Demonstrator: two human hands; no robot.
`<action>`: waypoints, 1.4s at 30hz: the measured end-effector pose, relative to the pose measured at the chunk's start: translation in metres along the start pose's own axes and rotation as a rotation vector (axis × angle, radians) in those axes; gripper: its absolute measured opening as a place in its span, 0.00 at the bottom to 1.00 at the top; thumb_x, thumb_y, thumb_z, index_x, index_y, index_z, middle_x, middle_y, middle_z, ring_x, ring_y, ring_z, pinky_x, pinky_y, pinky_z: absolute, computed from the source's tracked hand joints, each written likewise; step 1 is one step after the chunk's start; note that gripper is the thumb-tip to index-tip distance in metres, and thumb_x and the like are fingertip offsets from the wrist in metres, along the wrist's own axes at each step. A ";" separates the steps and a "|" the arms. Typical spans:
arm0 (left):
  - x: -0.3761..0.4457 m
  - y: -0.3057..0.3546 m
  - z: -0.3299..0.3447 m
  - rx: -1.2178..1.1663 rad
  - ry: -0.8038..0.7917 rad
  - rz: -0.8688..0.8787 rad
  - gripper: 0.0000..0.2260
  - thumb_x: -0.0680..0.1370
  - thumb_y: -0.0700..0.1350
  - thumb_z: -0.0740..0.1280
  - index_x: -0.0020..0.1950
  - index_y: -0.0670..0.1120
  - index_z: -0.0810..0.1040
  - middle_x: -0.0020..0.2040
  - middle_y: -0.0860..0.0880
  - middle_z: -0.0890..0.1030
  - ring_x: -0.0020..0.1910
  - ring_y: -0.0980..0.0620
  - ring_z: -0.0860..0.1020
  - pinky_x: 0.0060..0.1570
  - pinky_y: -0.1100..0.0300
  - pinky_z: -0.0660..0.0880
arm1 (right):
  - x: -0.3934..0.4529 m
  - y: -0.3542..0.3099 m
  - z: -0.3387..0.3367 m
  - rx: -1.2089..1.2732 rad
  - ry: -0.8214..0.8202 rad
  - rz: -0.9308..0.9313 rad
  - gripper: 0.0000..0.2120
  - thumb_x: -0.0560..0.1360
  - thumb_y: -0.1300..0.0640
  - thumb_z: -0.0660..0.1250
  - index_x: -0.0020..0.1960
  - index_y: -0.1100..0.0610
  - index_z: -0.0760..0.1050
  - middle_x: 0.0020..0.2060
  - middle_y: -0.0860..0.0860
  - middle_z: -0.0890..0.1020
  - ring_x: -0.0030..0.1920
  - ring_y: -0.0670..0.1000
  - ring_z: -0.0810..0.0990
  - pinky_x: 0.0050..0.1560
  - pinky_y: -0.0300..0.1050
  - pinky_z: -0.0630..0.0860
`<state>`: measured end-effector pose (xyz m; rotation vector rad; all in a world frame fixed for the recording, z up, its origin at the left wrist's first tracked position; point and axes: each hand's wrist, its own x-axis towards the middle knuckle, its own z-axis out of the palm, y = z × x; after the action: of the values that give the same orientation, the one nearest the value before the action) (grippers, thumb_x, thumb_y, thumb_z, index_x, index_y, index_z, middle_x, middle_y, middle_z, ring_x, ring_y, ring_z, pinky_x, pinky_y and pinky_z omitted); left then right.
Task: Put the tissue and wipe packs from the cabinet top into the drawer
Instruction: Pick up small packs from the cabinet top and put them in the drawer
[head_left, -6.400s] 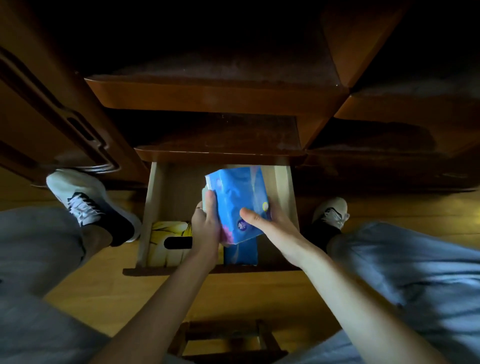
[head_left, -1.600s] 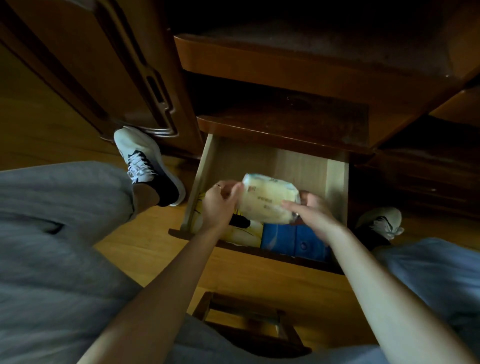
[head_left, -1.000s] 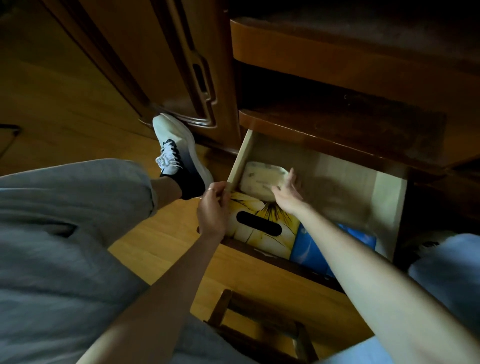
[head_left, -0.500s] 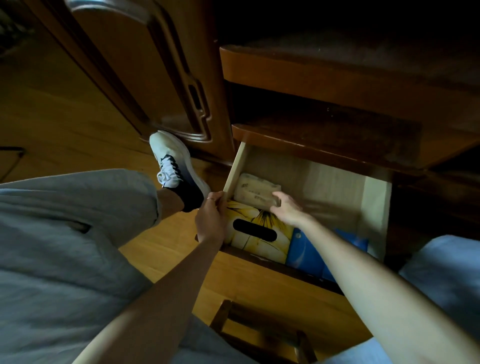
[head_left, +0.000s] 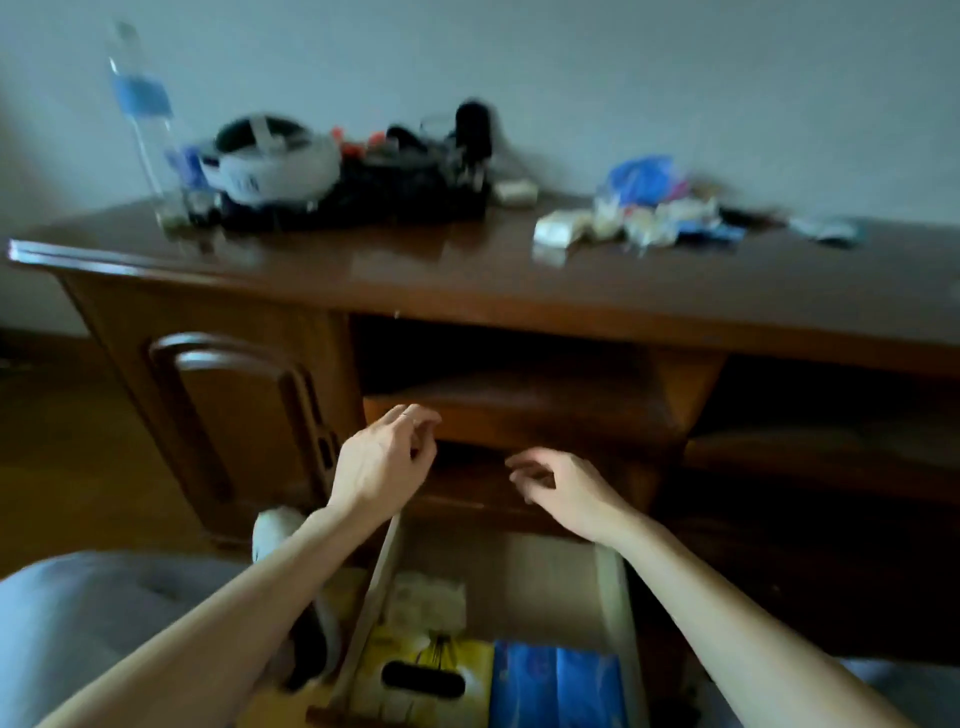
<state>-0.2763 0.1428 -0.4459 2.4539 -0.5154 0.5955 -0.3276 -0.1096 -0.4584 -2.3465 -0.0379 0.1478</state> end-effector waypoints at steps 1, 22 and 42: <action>0.021 0.016 -0.017 0.008 0.063 0.091 0.08 0.79 0.45 0.68 0.57 0.53 0.81 0.51 0.58 0.83 0.41 0.58 0.81 0.36 0.59 0.80 | -0.003 -0.015 -0.022 -0.003 0.053 -0.040 0.08 0.80 0.47 0.68 0.56 0.34 0.79 0.48 0.37 0.86 0.45 0.39 0.84 0.52 0.45 0.82; 0.334 0.105 0.070 0.068 -0.332 0.272 0.36 0.74 0.71 0.62 0.79 0.62 0.58 0.78 0.50 0.61 0.76 0.46 0.62 0.72 0.47 0.63 | 0.229 -0.050 -0.285 -0.487 0.600 0.042 0.17 0.85 0.45 0.56 0.69 0.43 0.77 0.73 0.50 0.71 0.73 0.56 0.68 0.69 0.54 0.69; 0.354 0.100 0.078 0.147 -0.281 0.276 0.13 0.77 0.57 0.58 0.56 0.55 0.77 0.65 0.56 0.78 0.68 0.51 0.72 0.52 0.53 0.73 | 0.267 -0.052 -0.273 -0.271 0.658 0.047 0.22 0.85 0.52 0.55 0.78 0.54 0.69 0.77 0.52 0.69 0.77 0.55 0.66 0.75 0.54 0.64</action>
<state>-0.0072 -0.0614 -0.2798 2.6431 -0.9654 0.4072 -0.0295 -0.2472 -0.2568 -2.5510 0.3375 -0.6443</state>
